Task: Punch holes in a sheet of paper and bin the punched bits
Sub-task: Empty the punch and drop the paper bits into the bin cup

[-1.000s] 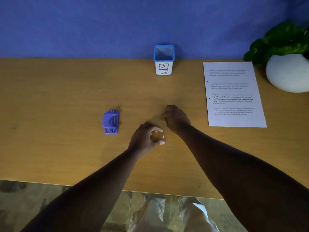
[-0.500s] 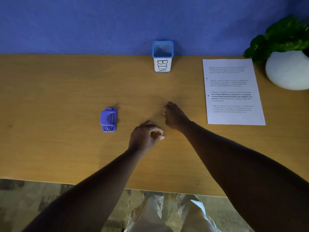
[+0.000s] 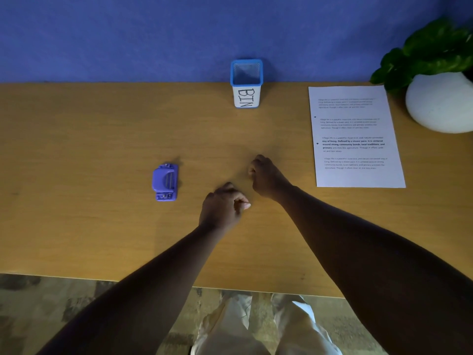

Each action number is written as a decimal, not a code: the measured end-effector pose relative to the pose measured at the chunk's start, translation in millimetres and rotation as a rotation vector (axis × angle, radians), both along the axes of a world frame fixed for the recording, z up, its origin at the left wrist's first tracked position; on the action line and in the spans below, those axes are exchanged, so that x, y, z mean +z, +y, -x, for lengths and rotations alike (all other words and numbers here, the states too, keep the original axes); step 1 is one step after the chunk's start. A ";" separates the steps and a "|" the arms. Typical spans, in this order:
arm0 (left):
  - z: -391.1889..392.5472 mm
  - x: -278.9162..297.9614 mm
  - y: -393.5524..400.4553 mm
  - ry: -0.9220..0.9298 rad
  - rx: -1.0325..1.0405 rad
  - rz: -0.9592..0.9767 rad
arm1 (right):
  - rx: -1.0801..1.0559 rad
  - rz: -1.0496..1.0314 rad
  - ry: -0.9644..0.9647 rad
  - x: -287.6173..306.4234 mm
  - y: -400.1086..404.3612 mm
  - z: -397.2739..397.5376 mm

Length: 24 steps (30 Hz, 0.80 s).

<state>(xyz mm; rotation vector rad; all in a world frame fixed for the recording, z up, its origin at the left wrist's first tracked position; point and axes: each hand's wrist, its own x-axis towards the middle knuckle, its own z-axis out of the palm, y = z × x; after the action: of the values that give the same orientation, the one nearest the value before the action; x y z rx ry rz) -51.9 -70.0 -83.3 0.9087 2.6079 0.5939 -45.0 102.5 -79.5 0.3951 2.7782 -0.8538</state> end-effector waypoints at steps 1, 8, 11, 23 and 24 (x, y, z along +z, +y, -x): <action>-0.7 0.2 1.2 -0.005 -0.001 0.029 | 0.022 -0.008 0.025 1.1 0.2 -1.6; 6.0 2.6 10.3 -0.137 0.209 0.030 | -0.104 0.097 0.037 0.9 -0.9 -3.9; 19.3 6.4 13.2 -0.173 0.335 -0.031 | -0.176 0.149 0.032 1.6 0.8 -2.4; 114.3 42.6 62.0 -0.090 0.354 -0.269 | -0.377 0.249 0.400 58.1 23.6 68.3; 125.3 48.8 69.5 -0.073 0.353 -0.290 | -0.388 0.245 0.421 65.1 28.4 78.3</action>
<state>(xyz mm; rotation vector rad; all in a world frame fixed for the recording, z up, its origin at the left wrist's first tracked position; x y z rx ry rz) -177.2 -0.5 -34.5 0.4859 2.6752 1.0979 -123.4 130.9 -14.4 0.8094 2.9545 -1.5049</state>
